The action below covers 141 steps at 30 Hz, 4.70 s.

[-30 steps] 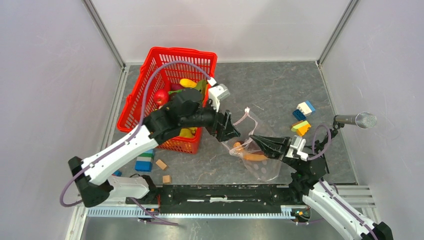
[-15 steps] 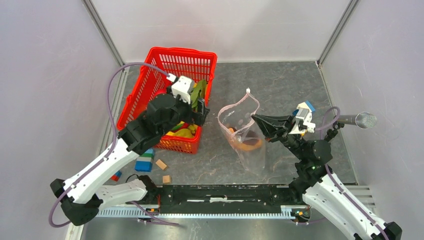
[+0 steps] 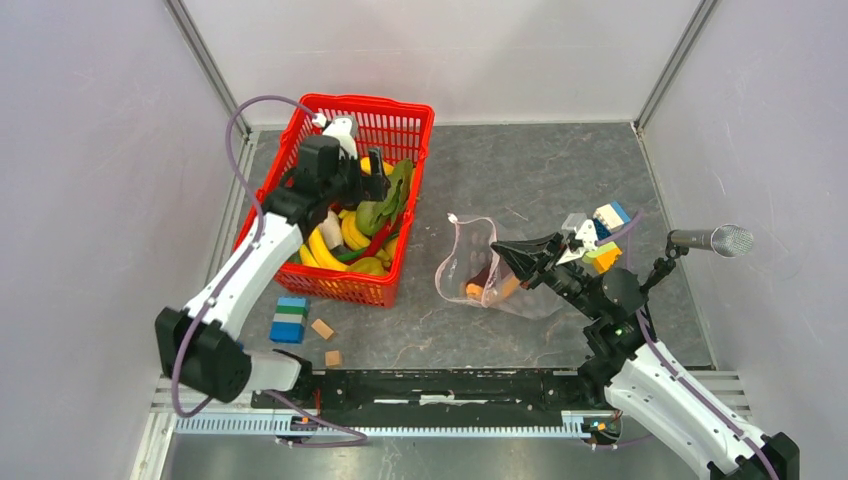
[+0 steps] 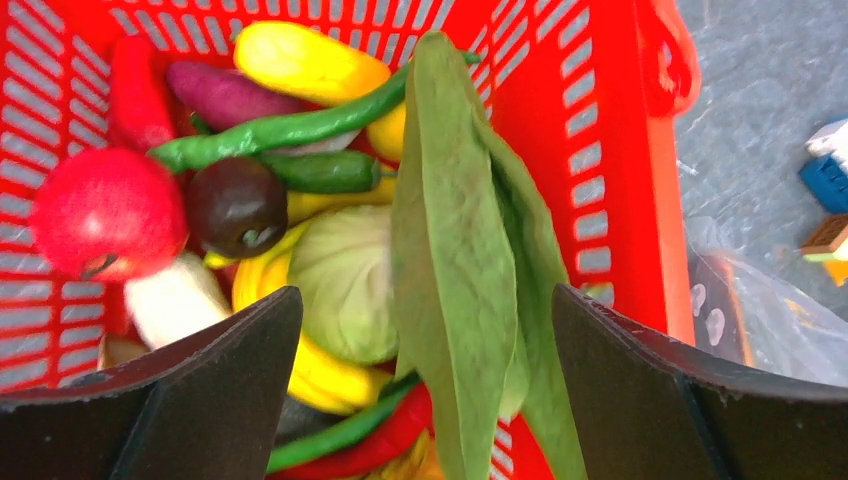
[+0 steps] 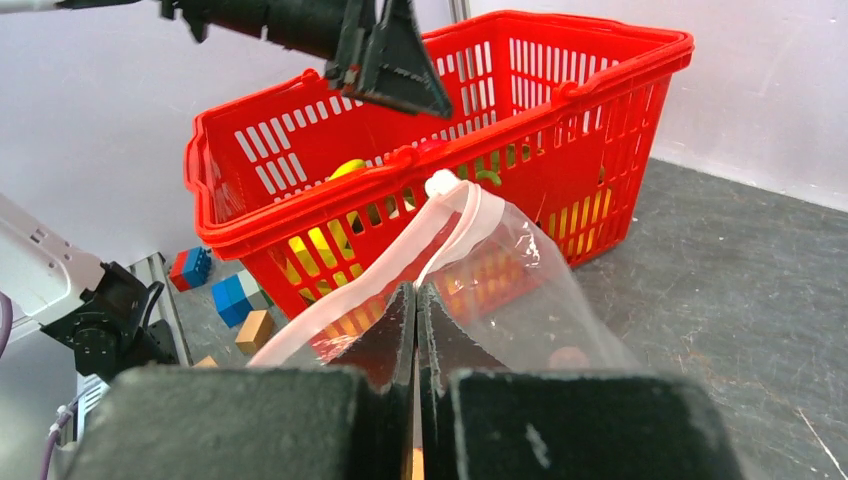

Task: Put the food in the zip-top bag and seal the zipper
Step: Pick up the fake vegetable from the bin, then place the fake vegetable in the zipper food storage bag.

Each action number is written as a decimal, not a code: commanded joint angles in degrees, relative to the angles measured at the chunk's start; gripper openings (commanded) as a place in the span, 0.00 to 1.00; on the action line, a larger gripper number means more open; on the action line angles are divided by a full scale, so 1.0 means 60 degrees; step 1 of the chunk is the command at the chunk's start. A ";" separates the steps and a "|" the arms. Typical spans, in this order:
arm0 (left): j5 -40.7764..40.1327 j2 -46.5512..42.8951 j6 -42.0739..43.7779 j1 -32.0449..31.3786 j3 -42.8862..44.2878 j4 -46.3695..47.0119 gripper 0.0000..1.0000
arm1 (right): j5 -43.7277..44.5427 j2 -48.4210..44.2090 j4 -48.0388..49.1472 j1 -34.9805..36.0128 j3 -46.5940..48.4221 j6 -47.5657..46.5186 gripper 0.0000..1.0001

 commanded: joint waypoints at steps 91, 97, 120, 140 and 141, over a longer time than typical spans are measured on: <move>0.4245 -0.1158 0.1542 -0.3966 0.3399 -0.7719 0.02 | 0.0090 -0.0599 0.1592 0.0024 -0.1072 0.0560 0.00; 0.3567 -0.0669 0.0802 -0.4243 0.3591 -0.6814 0.02 | -0.0211 -0.0555 0.1632 0.0024 -0.1020 0.0552 0.00; 0.3671 0.2277 -0.1012 -0.5121 0.4027 -0.4004 0.06 | -0.1721 -0.0251 0.1783 0.0929 -0.0769 -0.0445 0.00; 0.3314 0.1840 -0.0968 -0.5108 0.3291 -0.2982 0.82 | 0.0392 -0.0656 0.3233 0.0936 -0.2047 0.0150 0.00; 0.3227 0.1680 -0.0874 -0.5108 0.3262 -0.3047 0.83 | 0.0605 -0.0697 0.3297 0.0948 -0.2132 0.0236 0.00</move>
